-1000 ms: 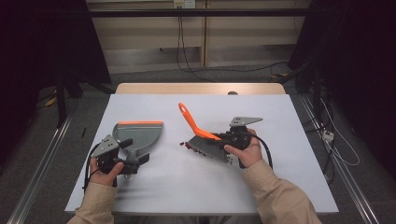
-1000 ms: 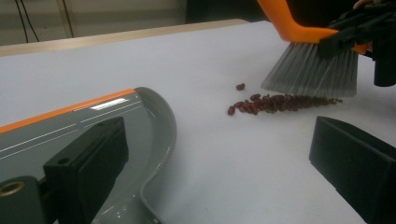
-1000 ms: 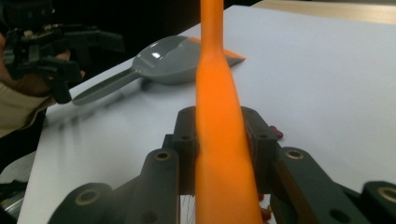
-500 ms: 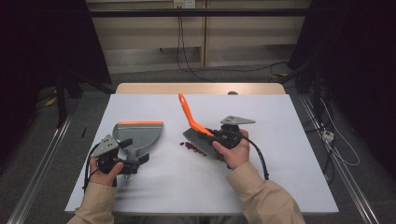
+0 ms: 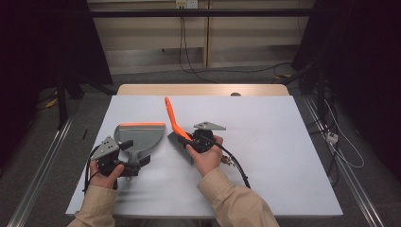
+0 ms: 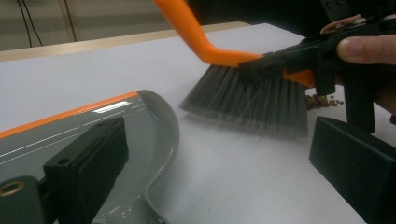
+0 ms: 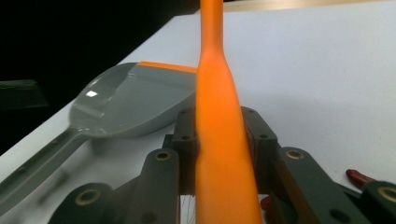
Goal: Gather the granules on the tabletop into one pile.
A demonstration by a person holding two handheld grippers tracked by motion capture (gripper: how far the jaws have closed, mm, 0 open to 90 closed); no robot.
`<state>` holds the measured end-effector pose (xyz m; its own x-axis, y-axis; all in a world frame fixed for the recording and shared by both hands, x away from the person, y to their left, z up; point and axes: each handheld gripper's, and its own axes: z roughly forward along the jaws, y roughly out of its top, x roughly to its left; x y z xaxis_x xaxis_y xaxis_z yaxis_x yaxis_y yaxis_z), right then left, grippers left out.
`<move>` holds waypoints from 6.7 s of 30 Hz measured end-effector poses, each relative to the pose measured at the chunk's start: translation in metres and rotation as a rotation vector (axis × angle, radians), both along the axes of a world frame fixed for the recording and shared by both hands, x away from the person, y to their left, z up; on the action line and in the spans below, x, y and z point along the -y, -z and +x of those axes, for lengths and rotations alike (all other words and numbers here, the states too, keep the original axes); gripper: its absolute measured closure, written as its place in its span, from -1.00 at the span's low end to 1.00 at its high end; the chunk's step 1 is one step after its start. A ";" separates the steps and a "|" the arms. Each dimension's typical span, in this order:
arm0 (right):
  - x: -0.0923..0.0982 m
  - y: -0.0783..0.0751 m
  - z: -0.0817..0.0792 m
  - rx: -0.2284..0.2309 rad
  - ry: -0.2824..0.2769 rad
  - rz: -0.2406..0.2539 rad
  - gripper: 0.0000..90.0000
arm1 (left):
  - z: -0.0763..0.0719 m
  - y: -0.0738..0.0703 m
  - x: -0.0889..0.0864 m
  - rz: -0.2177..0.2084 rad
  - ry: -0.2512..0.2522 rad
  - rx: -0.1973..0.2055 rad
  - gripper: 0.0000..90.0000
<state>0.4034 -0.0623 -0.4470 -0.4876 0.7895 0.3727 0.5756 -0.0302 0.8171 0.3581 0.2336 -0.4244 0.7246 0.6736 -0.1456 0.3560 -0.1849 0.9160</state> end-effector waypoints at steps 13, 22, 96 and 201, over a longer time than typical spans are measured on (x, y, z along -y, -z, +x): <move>0.022 0.001 -0.005 -0.076 0.090 -0.054 0.58 | -0.001 -0.001 0.000 0.006 -0.001 0.004 -0.90; 0.047 0.003 -0.017 -0.109 0.143 -0.018 0.57 | -0.002 -0.001 0.002 0.009 0.001 0.006 -0.90; 0.094 -0.003 0.064 0.384 -0.698 -0.367 0.58 | 0.000 0.001 -0.005 0.010 -0.033 -0.011 -0.90; 0.111 -0.011 -0.016 0.256 0.139 -0.242 0.58 | 0.000 0.000 0.003 -0.012 0.023 -0.003 -0.90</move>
<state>0.3872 -0.1737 -0.4355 -0.4224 0.9052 0.0471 0.3560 0.1179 0.9270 0.3585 0.2306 -0.4240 0.7392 0.6552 -0.1559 0.3549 -0.1823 0.9170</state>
